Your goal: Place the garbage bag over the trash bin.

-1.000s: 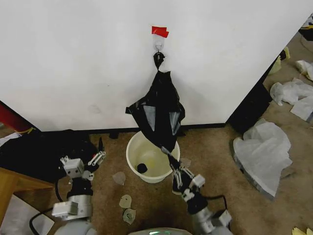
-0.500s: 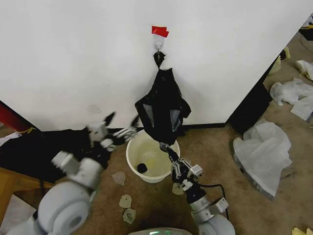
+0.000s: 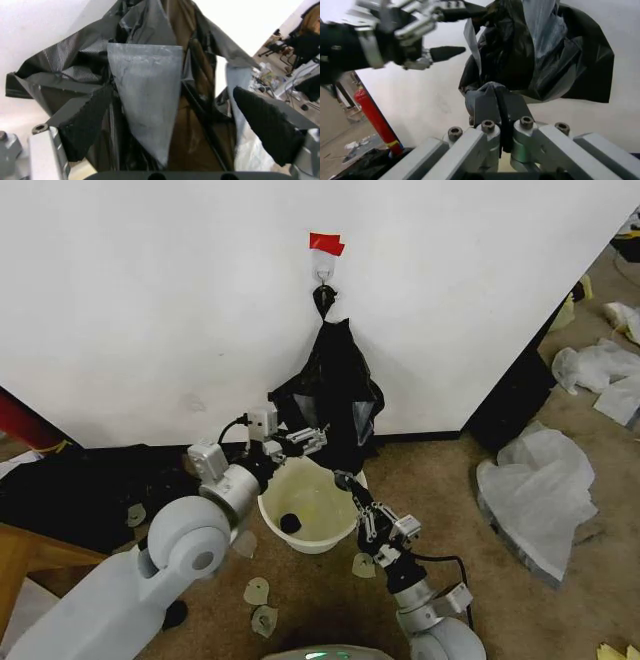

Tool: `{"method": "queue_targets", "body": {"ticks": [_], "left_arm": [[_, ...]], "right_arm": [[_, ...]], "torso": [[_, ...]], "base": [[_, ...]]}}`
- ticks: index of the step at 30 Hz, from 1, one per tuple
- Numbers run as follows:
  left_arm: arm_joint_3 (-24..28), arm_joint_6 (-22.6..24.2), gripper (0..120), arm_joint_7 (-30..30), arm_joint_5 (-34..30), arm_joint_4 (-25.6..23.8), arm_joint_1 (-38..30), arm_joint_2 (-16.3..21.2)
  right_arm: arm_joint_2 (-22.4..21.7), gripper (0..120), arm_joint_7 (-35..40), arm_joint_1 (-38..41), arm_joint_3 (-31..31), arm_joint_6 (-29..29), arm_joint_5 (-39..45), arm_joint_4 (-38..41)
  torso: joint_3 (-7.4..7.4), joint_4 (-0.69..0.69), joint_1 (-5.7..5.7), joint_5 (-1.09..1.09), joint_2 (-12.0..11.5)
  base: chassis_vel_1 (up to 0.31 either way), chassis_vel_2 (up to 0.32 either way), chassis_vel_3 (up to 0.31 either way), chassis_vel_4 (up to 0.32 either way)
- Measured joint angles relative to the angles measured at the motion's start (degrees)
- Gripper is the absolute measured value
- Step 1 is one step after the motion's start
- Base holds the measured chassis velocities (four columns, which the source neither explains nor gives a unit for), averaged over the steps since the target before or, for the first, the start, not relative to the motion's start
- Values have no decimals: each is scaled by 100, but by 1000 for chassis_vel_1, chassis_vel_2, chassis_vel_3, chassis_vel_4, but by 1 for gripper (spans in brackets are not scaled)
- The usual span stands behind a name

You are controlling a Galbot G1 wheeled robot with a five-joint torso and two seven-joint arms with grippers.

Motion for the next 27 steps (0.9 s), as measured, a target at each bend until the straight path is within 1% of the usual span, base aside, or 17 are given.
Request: {"method": "queue_targets", "body": {"ticks": [1,2,5,6,8,11,12,13,17,18,19,21,22,23,25,26,27], "left_arm": [[12,-3,95,-19,3,50,-46,-37],[36,-4,89,-55,3,145,-131,-101],[54,-18,77,-88,11,293,-193,-133],[54,-18,77,-88,11,293,-193,-133],[35,-47,68,-96,15,325,-178,-142],[15,-97,54,-104,24,325,-145,-168],[15,-97,54,-104,24,325,-145,-168],[14,-107,52,-106,30,321,-141,-179],[10,-177,33,-118,64,293,-112,-293],[10,-177,33,-118,64,293,-112,-293],[10,-182,30,-126,66,288,-108,-308],[9,-189,20,-144,70,275,-93,-317],[10,-191,18,-151,71,262,-83,-313],[8,-193,12,-156,78,242,-69,-307],[7,-193,10,-158,85,233,-63,-303],[6,-195,3,-164,92,224,-55,-303],[6,-195,3,-167,95,220,-53,-303]], "right_arm": [[2,0,2,-4,1,-1,2,4],[2,0,2,-16,1,-2,4,9],[0,0,3,-37,9,-2,21,19],[0,0,3,-37,9,-2,21,19],[-4,0,3,-41,22,-3,38,25],[-17,0,3,-29,26,-2,51,22],[-17,0,3,-29,26,-2,51,22],[-19,0,3,-24,26,-2,51,18],[-20,0,7,-8,17,-5,51,-1],[-20,0,7,-8,17,-5,51,-1],[-19,0,9,-8,17,-7,51,-1],[-19,0,20,-8,20,-11,51,-1],[-18,0,28,-7,21,-12,51,-2],[-16,0,36,-8,21,-14,52,-2],[-15,0,39,-9,22,-15,53,-2],[-14,0,44,-13,21,-17,53,-1],[-13,0,47,-15,21,-19,53,2]], "torso": [[0,-2,0,0,0],[0,-2,0,2,0],[0,-1,0,1,0],[0,-1,0,1,0],[0,-1,0,0,0],[-1,-1,-1,1,0],[-1,-1,-1,1,0],[0,-1,-1,1,0],[0,-1,-1,0,0],[0,-1,-1,0,0],[0,-1,-1,0,0],[-1,-1,-1,1,0],[0,-1,-1,1,1],[0,-1,-1,1,1],[-1,-1,-1,1,1],[0,-1,-1,1,1],[-1,-1,-1,1,1]], "base": [[0,0,0,0],[0,0,0,0],[0,0,0,0],[0,0,0,0],[0,0,0,0],[0,0,0,0],[0,0,0,0],[0,0,0,0],[0,0,0,0],[0,0,0,0],[0,0,0,0],[0,0,0,0],[0,0,0,0],[0,0,0,0],[0,0,0,0],[0,0,0,0],[0,0,0,0]]}}
